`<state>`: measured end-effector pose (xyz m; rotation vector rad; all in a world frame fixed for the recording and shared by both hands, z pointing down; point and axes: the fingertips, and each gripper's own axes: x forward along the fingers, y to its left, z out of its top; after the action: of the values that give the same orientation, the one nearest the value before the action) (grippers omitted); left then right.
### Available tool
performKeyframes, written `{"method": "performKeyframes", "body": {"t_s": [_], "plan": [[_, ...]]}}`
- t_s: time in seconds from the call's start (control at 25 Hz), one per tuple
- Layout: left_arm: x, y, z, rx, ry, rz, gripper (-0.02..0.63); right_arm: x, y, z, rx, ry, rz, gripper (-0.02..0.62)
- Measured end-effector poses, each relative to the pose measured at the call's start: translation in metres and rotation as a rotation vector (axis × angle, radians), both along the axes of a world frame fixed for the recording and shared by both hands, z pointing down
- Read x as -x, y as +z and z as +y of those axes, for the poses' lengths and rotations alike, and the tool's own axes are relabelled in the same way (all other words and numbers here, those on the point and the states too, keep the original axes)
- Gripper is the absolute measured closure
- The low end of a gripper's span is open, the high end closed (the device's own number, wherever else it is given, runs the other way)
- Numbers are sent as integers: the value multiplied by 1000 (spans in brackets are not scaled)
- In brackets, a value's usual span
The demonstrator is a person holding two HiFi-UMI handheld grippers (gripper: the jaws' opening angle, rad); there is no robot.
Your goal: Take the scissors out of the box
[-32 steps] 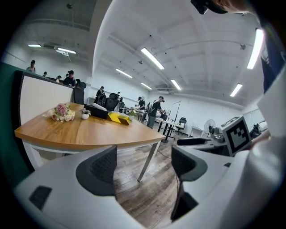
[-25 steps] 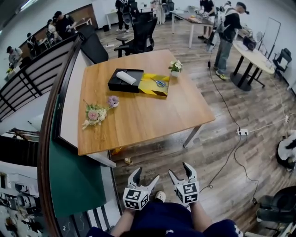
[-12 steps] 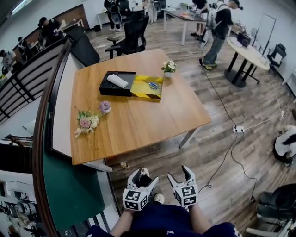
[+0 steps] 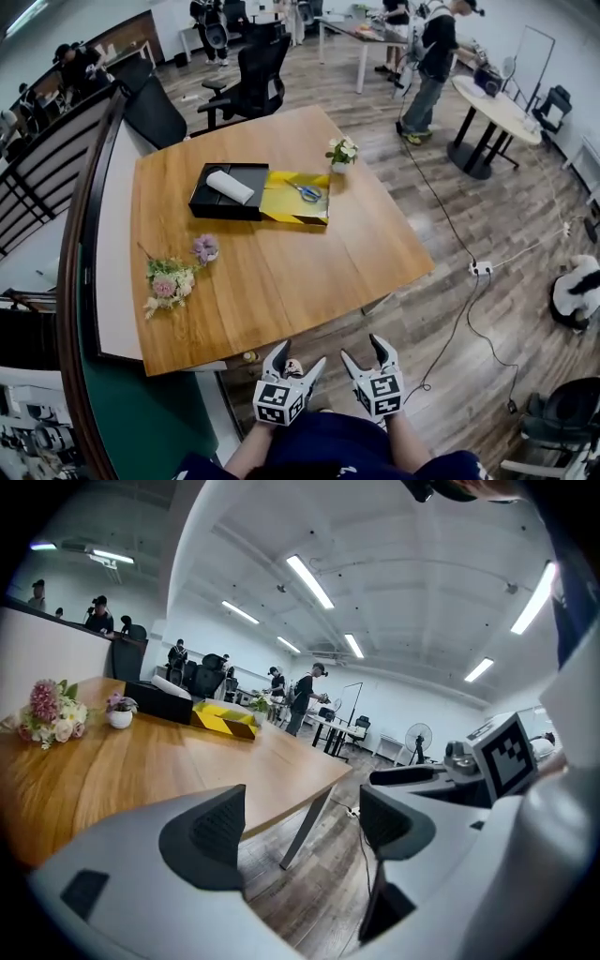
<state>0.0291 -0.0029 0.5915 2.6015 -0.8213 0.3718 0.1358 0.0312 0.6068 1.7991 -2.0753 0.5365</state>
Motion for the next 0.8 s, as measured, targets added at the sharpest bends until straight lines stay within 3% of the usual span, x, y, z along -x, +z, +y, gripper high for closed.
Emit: {"method": "performKeyframes", "body": {"t_s": [0.4,0.8], "plan": [[-18,-13,-97,-20,101,22,239,-3,-12,-91,-6,61,22,287],[-1,-11,-165,-37,81,6,245,4,-22,-159,-50,78,35,302]]}}
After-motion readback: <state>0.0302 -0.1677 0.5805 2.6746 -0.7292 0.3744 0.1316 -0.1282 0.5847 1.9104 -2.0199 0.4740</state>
